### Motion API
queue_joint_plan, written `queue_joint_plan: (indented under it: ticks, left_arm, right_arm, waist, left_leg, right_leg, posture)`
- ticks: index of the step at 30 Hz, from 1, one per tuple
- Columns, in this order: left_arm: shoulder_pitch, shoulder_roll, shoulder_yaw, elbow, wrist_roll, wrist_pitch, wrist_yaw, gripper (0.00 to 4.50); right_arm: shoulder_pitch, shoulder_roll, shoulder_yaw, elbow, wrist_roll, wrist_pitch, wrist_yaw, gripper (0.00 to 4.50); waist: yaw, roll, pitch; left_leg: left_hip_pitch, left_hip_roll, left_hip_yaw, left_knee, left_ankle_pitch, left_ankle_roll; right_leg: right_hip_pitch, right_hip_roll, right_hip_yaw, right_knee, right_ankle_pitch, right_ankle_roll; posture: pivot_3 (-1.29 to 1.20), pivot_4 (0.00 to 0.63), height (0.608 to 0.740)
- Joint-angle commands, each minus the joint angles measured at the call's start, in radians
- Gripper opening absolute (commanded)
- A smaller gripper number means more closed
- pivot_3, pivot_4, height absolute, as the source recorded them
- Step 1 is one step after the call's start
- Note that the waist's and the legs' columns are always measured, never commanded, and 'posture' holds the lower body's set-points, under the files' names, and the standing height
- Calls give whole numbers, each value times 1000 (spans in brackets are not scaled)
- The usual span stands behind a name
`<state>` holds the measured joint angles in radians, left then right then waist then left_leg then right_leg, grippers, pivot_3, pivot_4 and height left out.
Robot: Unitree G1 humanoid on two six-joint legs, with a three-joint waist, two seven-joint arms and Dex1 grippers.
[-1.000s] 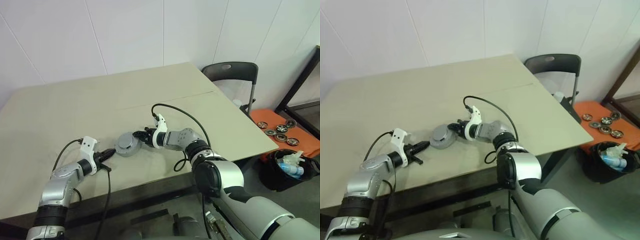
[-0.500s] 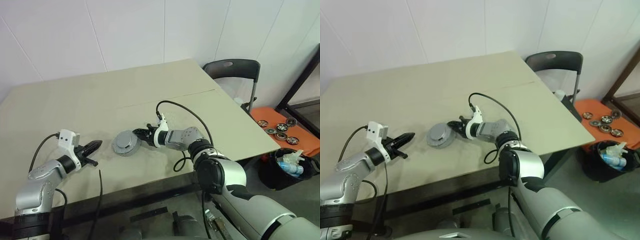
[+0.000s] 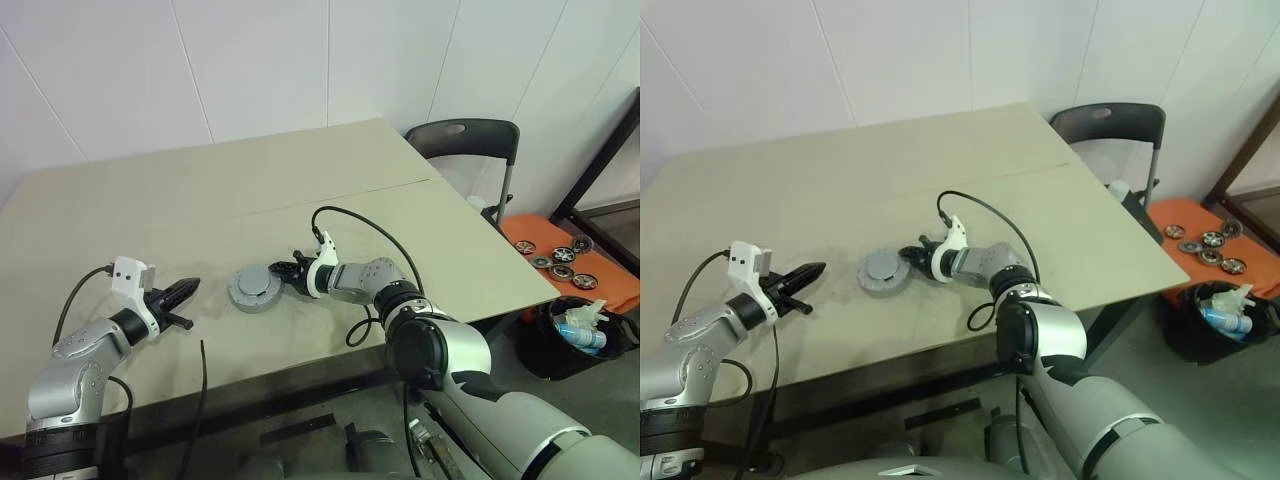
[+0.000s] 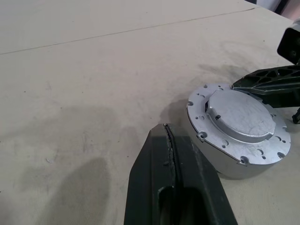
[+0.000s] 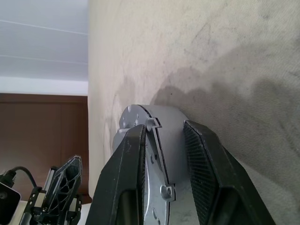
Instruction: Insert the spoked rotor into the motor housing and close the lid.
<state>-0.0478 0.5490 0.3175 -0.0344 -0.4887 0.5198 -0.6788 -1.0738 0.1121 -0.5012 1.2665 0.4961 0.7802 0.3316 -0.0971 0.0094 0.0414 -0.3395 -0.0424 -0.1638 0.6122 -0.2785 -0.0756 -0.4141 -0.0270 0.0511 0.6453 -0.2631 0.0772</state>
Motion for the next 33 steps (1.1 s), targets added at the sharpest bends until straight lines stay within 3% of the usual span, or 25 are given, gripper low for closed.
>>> queue_joint_plan:
  ticks: [1,6,17,33]
  left_arm:
    - [-4,7,-2,-21,3,-13,1,0]
    - [-22,16,-25,-3,24,-34,-3,0]
    - [-243,27,-123,141,67,-71,-84,0]
    - [-303,-35,-293,253,136,-119,-186,0]
  right_arm:
    - [-3,2,11,1,-8,-2,2,1324]
    - [-8,0,14,1,-7,1,15,1324]
    - [-9,-3,34,-1,-20,-9,30,1324]
    - [8,-23,35,-6,-29,-20,29,1324]
  waist:
    - [0,0,0]
    - [0,0,0]
    - [-2,-1,0]
    - [1,-1,-1]
  left_leg:
    - [0,0,0,0,0,0]
    - [0,0,0,0,0,0]
    - [1,-1,0,1,0,0]
    - [2,-1,-1,2,0,0]
  right_leg:
    - [0,0,0,0,0,0]
    - [0,0,0,0,0,0]
    - [2,0,-1,0,0,0]
    - [2,0,0,2,0,0]
  posture:
    - [0,0,740]
    - [0,0,740]
    - [0,0,740]
    - [0,0,740]
